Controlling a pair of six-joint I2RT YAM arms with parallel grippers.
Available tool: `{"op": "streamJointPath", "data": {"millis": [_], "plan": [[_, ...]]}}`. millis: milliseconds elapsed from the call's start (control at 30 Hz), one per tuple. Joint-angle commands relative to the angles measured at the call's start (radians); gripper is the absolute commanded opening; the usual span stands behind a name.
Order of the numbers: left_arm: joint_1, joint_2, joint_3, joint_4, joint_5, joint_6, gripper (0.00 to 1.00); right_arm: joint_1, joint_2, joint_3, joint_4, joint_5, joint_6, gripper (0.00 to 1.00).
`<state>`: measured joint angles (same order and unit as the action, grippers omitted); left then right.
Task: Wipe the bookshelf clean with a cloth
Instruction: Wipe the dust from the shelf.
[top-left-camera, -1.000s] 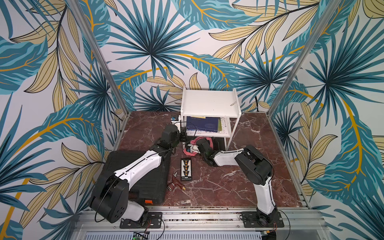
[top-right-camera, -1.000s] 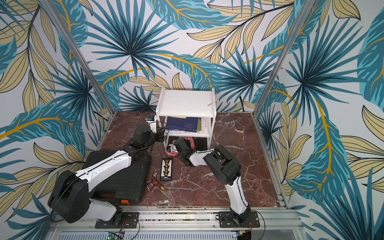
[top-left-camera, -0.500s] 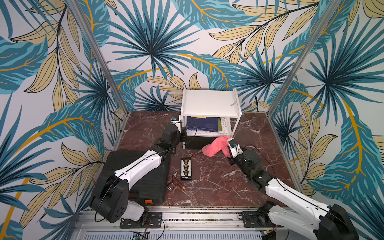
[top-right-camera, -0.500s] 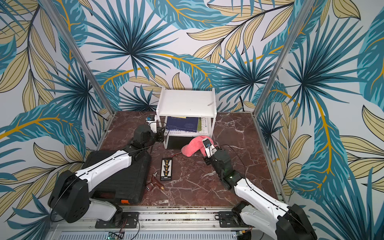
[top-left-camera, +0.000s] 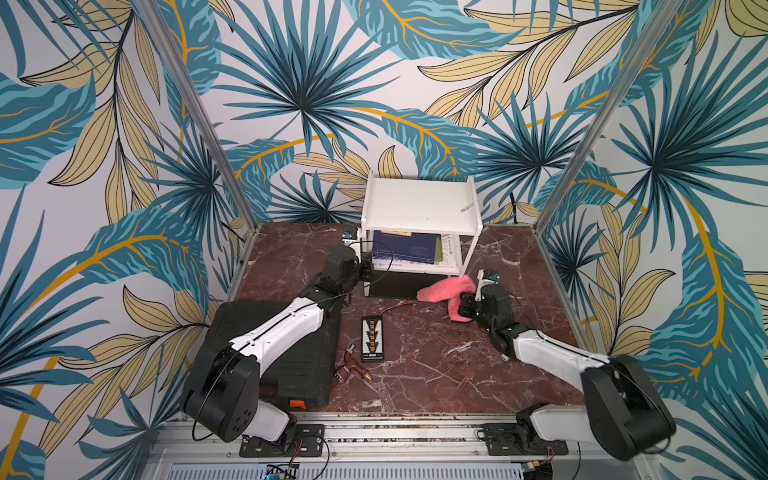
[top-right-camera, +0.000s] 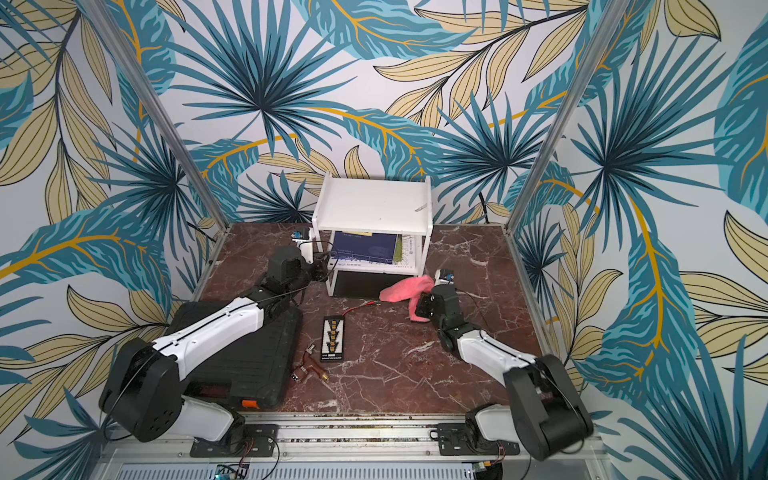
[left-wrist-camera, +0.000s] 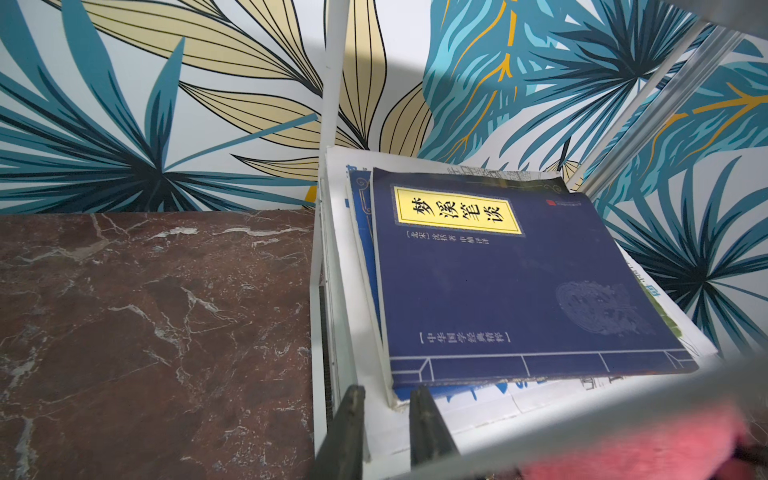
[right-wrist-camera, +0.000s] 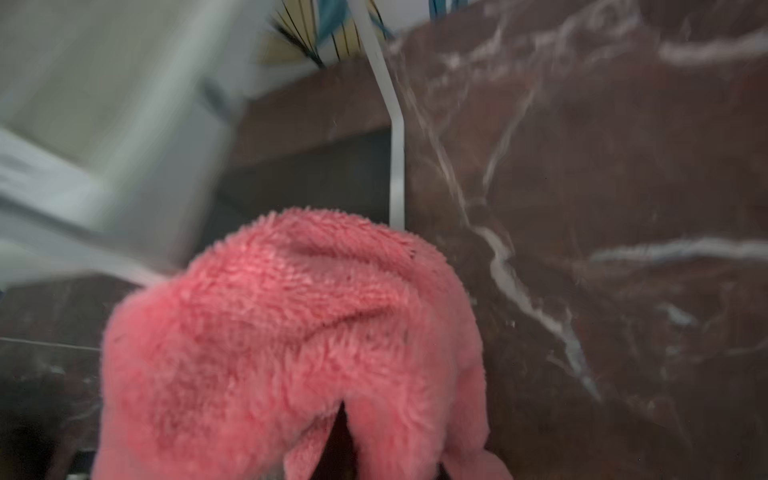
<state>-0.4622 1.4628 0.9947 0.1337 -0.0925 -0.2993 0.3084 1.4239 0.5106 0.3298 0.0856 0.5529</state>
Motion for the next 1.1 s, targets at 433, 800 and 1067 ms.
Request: {"op": "streamJointPath", "data": {"millis": [433,800,1067], "plan": [[0.010,0.032,0.022,-0.061,-0.057,0.172,0.00,-0.154,-0.017,-0.038,0.054,-0.145,0.238,0.00],[0.011,0.008,0.013,-0.067,-0.022,0.159,0.00,-0.384,0.315,0.408,-0.005,-0.706,0.240,0.00],[0.009,0.015,0.001,-0.054,0.001,0.130,0.00,-0.309,0.551,0.707,-0.275,-0.782,0.082,0.00]]}}
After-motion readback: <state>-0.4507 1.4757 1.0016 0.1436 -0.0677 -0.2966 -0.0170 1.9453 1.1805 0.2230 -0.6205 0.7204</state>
